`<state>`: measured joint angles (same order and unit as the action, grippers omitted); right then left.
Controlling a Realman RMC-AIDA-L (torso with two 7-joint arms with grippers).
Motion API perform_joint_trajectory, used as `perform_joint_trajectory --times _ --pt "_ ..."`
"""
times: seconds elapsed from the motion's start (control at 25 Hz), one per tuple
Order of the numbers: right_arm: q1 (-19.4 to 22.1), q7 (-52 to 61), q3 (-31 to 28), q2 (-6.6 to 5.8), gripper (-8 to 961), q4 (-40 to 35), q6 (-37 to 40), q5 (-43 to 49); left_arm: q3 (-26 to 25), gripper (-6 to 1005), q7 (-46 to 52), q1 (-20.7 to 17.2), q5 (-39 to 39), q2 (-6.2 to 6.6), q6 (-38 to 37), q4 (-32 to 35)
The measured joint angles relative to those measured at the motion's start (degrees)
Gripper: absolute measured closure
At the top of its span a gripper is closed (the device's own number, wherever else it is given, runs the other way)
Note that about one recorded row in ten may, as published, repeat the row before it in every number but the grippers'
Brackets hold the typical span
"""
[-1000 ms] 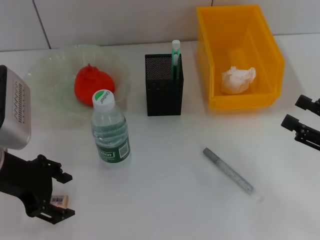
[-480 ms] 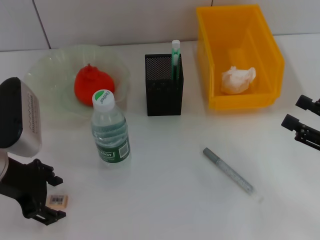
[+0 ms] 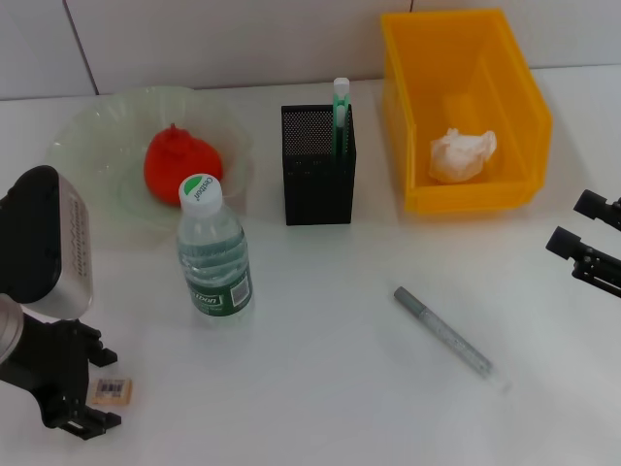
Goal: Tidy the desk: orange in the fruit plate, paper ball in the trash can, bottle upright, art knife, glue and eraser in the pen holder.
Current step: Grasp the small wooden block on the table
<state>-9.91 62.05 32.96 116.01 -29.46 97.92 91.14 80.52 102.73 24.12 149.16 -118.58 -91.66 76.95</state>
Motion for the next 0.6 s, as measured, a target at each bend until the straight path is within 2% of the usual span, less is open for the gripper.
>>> perform_joint_trajectory --times 0.28,0.48,0.6 --pt "-0.02 0.0 0.0 0.0 180 0.44 0.01 0.0 0.07 285 0.02 -0.63 2.13 -0.08 -0.35 1.73" --pt "-0.05 0.0 0.0 0.0 180 0.55 0.0 0.0 0.05 408 0.02 -0.92 2.47 -0.02 -0.53 2.2" --pt "-0.1 0.0 -0.01 0.0 180 0.7 0.0 -0.01 0.18 406 0.01 -0.91 2.58 -0.01 -0.62 2.09"
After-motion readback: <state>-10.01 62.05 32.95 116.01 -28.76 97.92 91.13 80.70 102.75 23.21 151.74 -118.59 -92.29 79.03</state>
